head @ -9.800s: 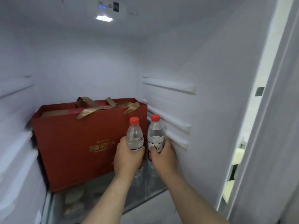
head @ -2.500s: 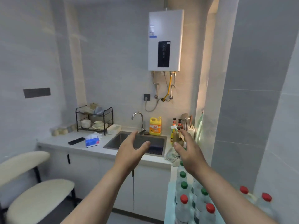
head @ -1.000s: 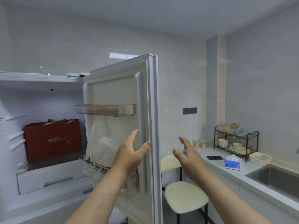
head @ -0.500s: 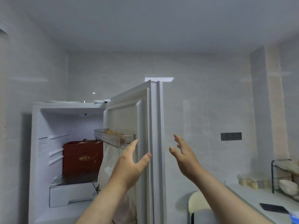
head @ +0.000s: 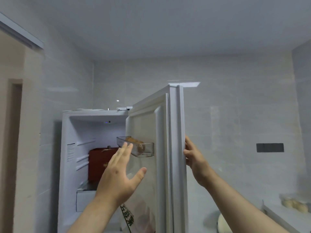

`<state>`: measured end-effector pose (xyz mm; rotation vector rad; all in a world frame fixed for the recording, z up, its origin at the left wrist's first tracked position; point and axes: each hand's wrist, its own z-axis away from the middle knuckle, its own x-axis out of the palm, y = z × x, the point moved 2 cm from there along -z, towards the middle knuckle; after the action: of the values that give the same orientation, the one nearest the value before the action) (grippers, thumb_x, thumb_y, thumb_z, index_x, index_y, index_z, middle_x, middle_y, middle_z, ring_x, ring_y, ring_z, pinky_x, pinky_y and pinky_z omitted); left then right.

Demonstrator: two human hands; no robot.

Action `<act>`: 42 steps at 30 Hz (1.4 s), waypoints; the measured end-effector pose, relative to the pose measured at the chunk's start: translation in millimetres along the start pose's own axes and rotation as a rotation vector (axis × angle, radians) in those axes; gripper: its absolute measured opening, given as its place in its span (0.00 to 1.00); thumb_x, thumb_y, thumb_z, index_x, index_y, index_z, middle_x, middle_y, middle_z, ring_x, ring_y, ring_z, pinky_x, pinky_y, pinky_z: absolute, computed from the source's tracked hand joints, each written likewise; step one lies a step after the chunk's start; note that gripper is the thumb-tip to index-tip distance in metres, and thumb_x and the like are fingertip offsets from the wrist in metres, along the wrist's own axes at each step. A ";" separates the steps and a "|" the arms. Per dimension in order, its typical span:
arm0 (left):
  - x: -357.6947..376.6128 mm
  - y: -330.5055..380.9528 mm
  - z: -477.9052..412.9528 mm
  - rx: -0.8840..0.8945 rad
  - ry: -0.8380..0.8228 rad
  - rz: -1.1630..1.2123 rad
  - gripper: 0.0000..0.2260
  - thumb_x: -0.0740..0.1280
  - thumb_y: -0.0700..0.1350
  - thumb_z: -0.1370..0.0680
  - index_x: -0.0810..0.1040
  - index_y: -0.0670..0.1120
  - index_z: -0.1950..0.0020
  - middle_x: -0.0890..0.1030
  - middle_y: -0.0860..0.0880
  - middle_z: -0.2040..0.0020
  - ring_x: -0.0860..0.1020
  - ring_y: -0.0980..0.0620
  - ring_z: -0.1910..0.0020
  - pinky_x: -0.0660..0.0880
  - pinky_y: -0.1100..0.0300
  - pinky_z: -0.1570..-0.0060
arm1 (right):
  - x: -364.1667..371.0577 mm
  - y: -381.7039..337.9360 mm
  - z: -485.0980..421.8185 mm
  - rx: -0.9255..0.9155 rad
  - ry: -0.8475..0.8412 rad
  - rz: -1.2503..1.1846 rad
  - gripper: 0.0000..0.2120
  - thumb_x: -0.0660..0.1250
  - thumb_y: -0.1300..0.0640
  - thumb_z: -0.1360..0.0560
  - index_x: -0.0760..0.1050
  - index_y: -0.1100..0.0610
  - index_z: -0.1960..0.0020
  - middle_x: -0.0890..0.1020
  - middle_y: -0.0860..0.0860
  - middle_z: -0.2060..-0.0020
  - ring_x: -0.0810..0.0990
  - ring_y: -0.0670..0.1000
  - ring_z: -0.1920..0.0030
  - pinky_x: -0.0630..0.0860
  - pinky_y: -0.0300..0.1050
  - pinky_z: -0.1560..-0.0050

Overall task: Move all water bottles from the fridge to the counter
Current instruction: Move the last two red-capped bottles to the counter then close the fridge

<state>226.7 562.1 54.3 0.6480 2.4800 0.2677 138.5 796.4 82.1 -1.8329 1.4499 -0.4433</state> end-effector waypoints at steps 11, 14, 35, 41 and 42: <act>-56.4 -38.6 7.3 -0.077 0.047 -0.100 0.40 0.58 0.69 0.29 0.52 0.57 0.20 0.50 0.64 0.25 0.49 0.63 0.24 0.52 0.60 0.27 | 67.5 4.0 -9.3 -0.135 -0.131 0.035 0.33 0.60 0.49 0.27 0.60 0.46 0.22 0.70 0.42 0.26 0.70 0.46 0.28 0.67 0.59 0.28; -72.5 -48.9 10.4 -0.076 0.030 -0.124 0.38 0.57 0.69 0.28 0.48 0.60 0.21 0.47 0.65 0.25 0.47 0.66 0.26 0.53 0.58 0.26 | 95.8 4.9 -17.3 -0.160 -0.128 0.084 0.34 0.59 0.39 0.29 0.62 0.42 0.23 0.68 0.37 0.27 0.71 0.41 0.31 0.69 0.56 0.29; -162.1 -222.5 -19.9 -0.028 -0.072 -0.219 0.42 0.63 0.62 0.23 0.25 0.77 0.35 0.38 0.60 0.20 0.46 0.59 0.21 0.59 0.54 0.27 | 330.3 50.5 -131.5 -0.402 -0.194 0.648 0.31 0.49 0.37 0.23 0.46 0.38 0.21 0.42 0.36 0.21 0.38 0.40 0.22 0.42 0.45 0.22; -166.4 -286.9 -44.4 0.006 -0.018 -0.362 0.43 0.62 0.60 0.21 0.24 0.67 0.30 0.39 0.51 0.19 0.57 0.49 0.21 0.68 0.56 0.31 | 358.8 77.9 -171.9 -0.336 -0.122 0.846 0.30 0.49 0.41 0.22 0.42 0.36 0.22 0.38 0.38 0.22 0.32 0.40 0.24 0.37 0.41 0.24; -166.2 -295.4 -48.7 0.003 -0.004 -0.402 0.44 0.61 0.61 0.22 0.23 0.65 0.29 0.40 0.49 0.19 0.58 0.48 0.21 0.69 0.56 0.32 | 360.3 82.6 -179.0 -0.345 -0.117 0.887 0.31 0.47 0.40 0.23 0.41 0.36 0.22 0.38 0.38 0.22 0.31 0.40 0.24 0.36 0.42 0.24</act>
<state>204.9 221.2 77.8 0.1403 2.5383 0.1073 70.7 391.3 78.0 -1.2226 2.1449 0.3673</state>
